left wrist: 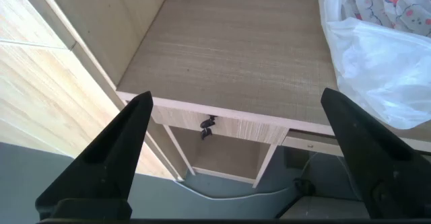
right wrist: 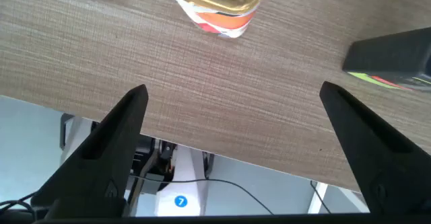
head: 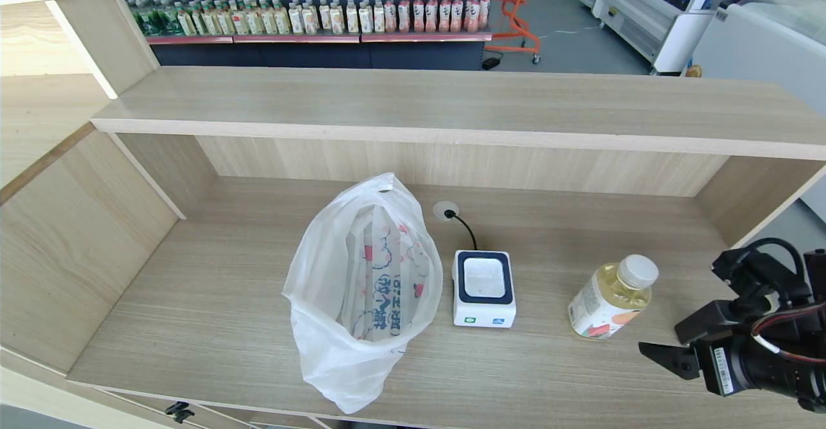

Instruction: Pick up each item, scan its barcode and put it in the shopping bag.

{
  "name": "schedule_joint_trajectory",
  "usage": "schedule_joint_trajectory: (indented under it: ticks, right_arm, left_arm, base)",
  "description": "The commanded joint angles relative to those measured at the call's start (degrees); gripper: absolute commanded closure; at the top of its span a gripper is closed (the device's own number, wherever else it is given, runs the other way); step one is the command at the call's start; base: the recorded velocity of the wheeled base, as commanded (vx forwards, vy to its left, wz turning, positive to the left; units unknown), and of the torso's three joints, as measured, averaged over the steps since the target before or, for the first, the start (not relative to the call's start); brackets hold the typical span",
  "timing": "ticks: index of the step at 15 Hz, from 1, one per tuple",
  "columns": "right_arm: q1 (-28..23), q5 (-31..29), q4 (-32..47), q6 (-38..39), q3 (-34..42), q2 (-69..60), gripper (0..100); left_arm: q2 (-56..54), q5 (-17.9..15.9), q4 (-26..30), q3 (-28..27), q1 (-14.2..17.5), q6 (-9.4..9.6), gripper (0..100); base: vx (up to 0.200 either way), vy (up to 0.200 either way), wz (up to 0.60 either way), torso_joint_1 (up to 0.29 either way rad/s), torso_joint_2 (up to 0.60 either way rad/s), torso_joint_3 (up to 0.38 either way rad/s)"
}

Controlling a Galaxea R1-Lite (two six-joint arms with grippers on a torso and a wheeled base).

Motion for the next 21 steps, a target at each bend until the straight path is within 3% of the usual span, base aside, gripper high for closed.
schedule_joint_trajectory:
  ticks: [1,4,10,16,21]
  right_arm:
    - [2.87,-0.19,-3.62,0.36,3.09,5.36,0]
    - [3.22,-0.98,-8.36,0.97,2.56,8.70,0]
    - [12.01,-11.53,-20.76,10.73,3.09,17.49,0]
    - [12.53,-19.79,-35.78,10.38,2.82,27.86,0]
    - [12.89,-20.14,-43.26,10.38,2.74,32.87,0]
  left_arm:
    - [-0.02,0.03,0.01,0.00,0.10,0.00,0]
    - [-0.02,0.03,0.01,0.00,0.01,0.00,0]
    - [-0.02,0.03,0.01,0.00,0.01,0.00,0]
    - [-0.02,0.03,0.01,0.00,0.01,0.00,0]
    - [-0.02,0.03,0.01,0.00,0.01,0.00,0]
  base:
    - [0.000,0.000,0.00,0.000,0.00,0.000]
    - [0.000,0.000,0.00,0.000,0.00,0.000]
    - [0.000,0.000,0.00,0.000,0.00,0.000]
    - [0.000,0.000,0.00,0.000,0.00,0.000]
    - [0.000,0.000,0.00,0.000,0.00,0.000]
